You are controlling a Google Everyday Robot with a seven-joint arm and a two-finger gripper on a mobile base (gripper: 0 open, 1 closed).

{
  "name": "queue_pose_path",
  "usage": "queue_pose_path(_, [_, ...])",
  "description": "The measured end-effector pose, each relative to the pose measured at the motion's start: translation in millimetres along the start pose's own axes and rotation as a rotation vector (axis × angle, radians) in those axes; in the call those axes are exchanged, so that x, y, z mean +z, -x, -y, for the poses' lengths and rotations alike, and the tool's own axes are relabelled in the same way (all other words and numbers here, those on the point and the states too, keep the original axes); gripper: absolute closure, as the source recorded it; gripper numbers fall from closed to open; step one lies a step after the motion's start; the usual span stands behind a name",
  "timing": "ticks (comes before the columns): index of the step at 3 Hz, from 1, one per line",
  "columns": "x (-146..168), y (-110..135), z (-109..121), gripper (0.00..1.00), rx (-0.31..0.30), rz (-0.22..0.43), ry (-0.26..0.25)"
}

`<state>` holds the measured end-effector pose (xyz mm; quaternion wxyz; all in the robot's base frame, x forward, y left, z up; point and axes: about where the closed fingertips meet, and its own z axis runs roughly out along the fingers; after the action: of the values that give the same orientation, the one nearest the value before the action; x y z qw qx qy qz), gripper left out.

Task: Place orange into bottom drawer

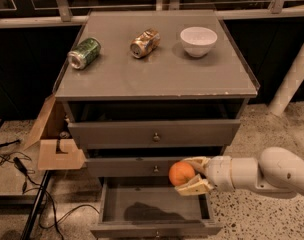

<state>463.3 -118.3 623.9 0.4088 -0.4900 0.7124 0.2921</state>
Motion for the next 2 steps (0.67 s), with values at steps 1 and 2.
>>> queue_pose_path(1, [5,-5,-2,1.00,0.014,0.008,0.010])
queue_pose_path(2, [25,-38,1,1.00,-0.032,-0.018,0.033])
